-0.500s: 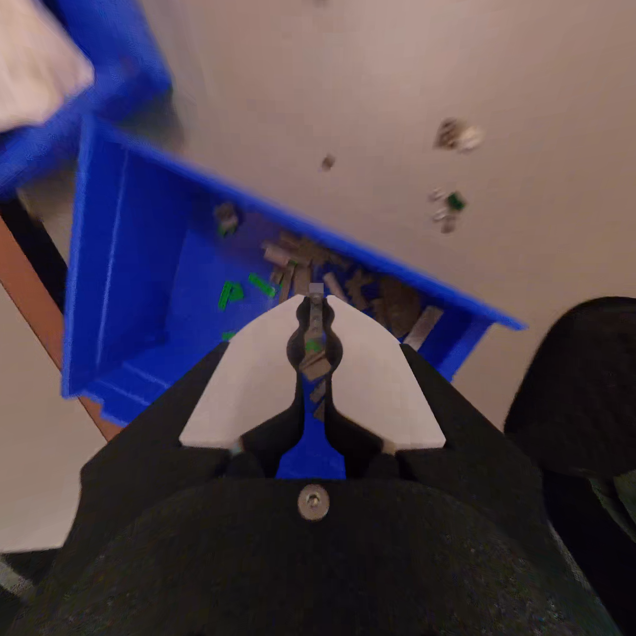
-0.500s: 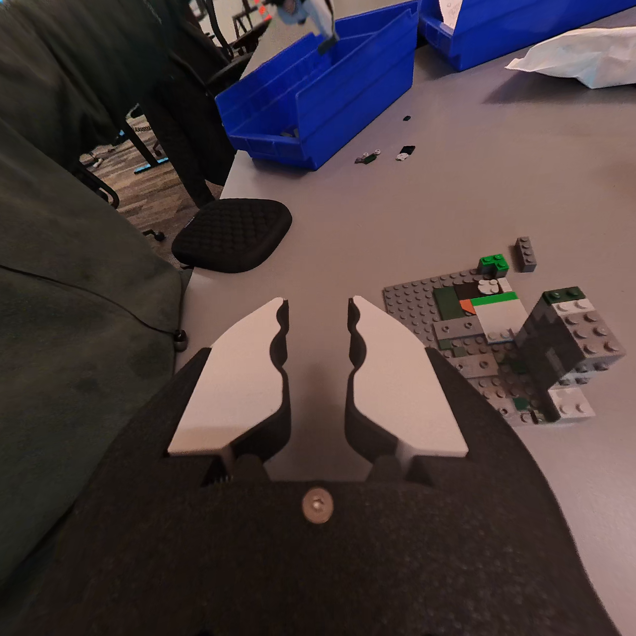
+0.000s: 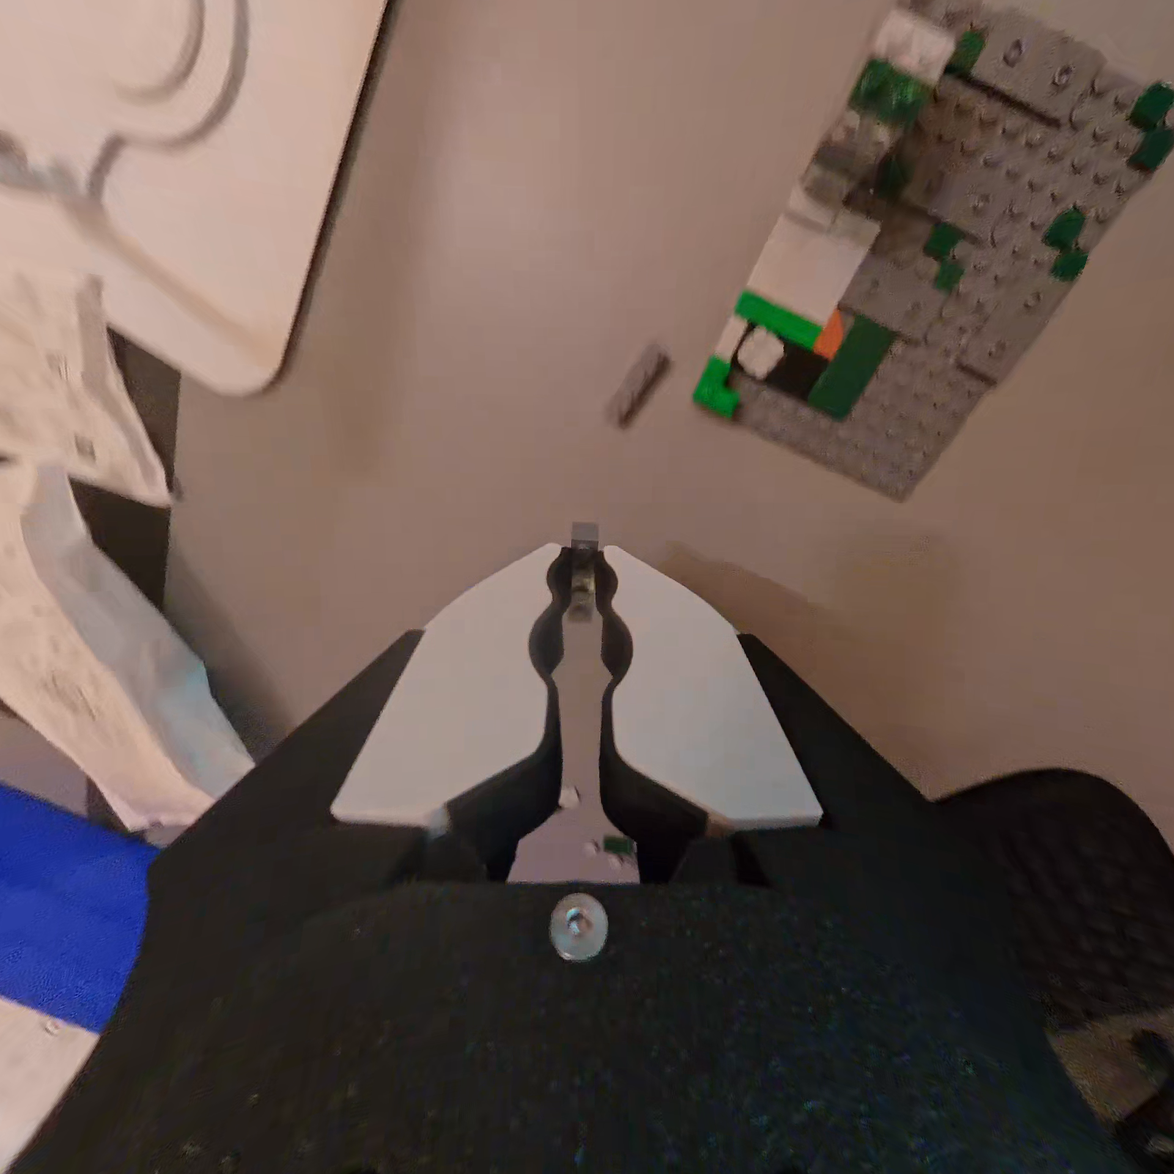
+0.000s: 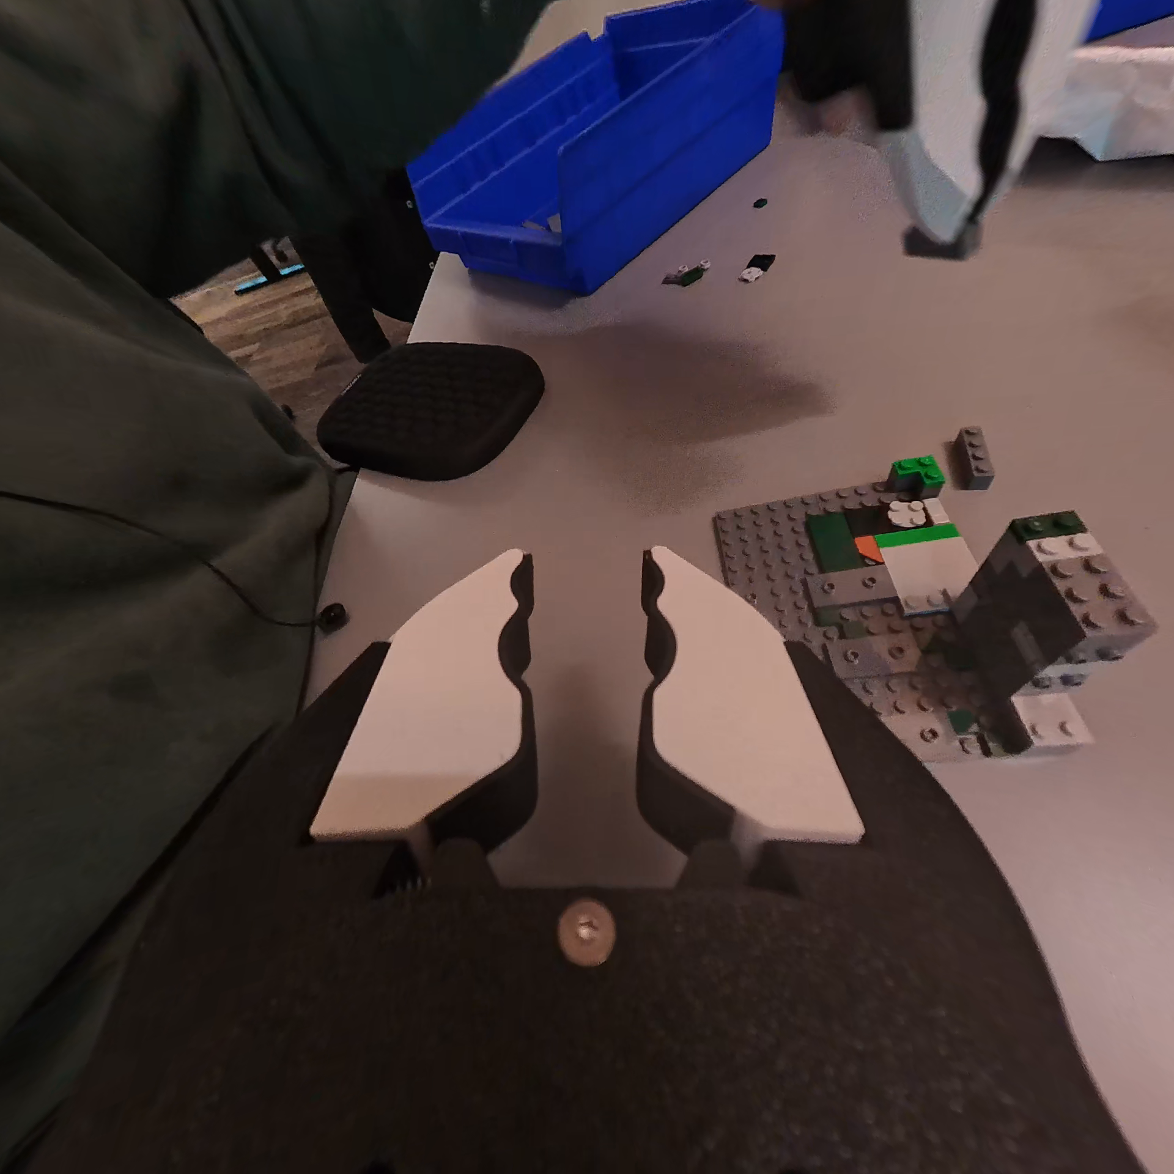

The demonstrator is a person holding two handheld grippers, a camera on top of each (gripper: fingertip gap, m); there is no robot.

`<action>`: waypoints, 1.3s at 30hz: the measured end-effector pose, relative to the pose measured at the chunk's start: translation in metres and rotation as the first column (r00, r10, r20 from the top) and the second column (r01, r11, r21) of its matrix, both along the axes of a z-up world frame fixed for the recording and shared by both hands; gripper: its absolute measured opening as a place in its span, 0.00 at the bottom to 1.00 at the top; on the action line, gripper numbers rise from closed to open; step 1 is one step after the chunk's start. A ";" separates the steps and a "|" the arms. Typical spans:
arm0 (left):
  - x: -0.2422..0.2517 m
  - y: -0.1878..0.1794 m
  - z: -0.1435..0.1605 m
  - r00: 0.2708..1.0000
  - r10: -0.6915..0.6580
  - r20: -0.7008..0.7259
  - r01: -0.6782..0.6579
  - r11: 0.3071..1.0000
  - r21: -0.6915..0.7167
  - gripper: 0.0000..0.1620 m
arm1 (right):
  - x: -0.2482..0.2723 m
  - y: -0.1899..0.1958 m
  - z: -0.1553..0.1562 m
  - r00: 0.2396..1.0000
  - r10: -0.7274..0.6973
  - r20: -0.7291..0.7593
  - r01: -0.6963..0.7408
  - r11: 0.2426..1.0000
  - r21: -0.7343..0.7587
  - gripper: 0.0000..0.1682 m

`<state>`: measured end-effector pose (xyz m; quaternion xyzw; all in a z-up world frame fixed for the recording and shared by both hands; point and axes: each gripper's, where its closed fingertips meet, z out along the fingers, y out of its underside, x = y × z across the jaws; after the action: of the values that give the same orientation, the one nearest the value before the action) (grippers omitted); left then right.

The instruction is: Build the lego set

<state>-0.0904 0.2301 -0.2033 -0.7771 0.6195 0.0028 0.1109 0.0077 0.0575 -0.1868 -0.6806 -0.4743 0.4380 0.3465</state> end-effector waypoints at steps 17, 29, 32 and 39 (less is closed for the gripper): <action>0.061 0.017 -0.072 0.974 -0.207 -0.089 0.194 0.972 -0.133 0.04 | 0.003 -0.001 -0.010 1.000 0.016 0.020 -0.016 1.000 -0.024 0.19; 0.064 0.013 -0.067 0.984 -0.178 -0.018 0.174 0.975 -0.140 0.06 | 0.002 -0.003 -0.012 0.999 0.027 0.025 -0.026 0.999 -0.028 0.19; 0.067 0.010 -0.053 0.988 -0.142 0.064 0.150 0.978 -0.144 0.07 | 0.001 -0.004 -0.012 0.999 0.031 0.027 -0.030 0.999 -0.029 0.19; 0.055 -0.013 0.018 0.948 -0.094 0.303 0.115 0.992 -0.050 0.09 | -0.002 -0.007 -0.013 0.999 0.049 0.016 -0.048 0.998 -0.046 0.19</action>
<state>-0.0354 0.2166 -0.1857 -0.7379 0.6355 -0.1417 0.1775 0.0059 0.0505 -0.2001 -0.6803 -0.4834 0.4512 0.3162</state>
